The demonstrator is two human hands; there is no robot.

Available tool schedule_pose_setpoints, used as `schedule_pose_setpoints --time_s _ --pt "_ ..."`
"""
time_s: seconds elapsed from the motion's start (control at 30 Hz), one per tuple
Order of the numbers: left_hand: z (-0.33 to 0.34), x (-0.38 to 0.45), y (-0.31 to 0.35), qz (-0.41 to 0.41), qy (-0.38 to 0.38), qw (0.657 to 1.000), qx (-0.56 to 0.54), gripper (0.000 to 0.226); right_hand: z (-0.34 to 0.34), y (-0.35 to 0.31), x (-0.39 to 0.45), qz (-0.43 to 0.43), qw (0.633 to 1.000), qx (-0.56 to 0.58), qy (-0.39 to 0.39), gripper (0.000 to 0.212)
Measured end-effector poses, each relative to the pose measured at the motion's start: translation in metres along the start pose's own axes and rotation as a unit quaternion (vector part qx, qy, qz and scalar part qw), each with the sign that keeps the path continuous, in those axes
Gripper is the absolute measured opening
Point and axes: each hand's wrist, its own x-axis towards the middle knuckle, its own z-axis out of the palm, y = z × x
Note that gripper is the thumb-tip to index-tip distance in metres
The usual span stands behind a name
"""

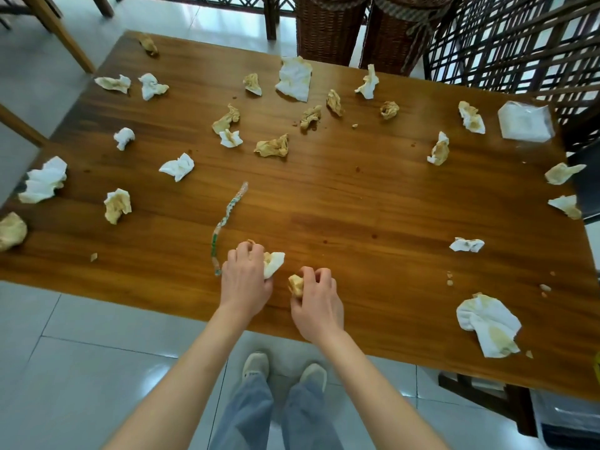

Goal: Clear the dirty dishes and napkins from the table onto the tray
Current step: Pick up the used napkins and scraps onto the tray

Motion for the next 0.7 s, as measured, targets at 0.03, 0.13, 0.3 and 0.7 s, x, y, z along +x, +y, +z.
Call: schedule_pose_setpoints --time_s 0.03,0.13,0.3,0.7 --pt "0.002 0.000 0.000 0.006 -0.002 1.000 0.003 0.050 0.002 -0.001 0.000 -0.008 1.000 -0.018 0.005 0.041" --pt "0.008 0.000 -0.002 0.034 0.001 0.999 0.012 0.054 0.005 -0.002 0.002 -0.022 0.998 -0.061 0.021 0.032" --pt "0.011 0.005 -0.001 0.064 0.009 0.998 -0.002 0.028 0.003 0.003 0.008 -0.036 0.996 -0.071 0.033 0.023" --pt "-0.030 0.043 -0.022 -0.002 0.051 0.998 -0.046 0.027 -0.023 -0.003 0.036 0.009 0.999 -0.034 0.035 0.020"
